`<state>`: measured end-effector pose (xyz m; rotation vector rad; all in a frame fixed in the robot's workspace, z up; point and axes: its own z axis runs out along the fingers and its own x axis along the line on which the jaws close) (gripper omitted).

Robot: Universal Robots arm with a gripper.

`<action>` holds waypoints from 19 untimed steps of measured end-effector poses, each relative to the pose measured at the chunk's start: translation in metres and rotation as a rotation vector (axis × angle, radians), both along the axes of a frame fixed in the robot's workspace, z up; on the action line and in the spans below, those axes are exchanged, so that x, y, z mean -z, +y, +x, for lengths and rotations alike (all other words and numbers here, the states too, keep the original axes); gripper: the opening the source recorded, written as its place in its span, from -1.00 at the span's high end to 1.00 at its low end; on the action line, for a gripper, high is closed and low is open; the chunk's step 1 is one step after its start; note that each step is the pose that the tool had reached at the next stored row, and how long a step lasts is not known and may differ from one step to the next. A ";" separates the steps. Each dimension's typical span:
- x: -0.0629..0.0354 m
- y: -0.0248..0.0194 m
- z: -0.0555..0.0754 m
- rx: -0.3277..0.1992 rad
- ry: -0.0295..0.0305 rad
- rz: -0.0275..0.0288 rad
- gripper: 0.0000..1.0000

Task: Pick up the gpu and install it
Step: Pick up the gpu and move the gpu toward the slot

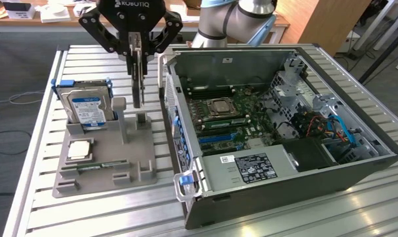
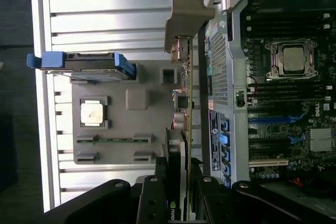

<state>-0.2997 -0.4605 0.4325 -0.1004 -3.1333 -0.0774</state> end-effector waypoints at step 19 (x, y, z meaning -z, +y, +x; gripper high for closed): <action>0.0000 0.0000 0.070 0.000 0.0000 0.0095 0.46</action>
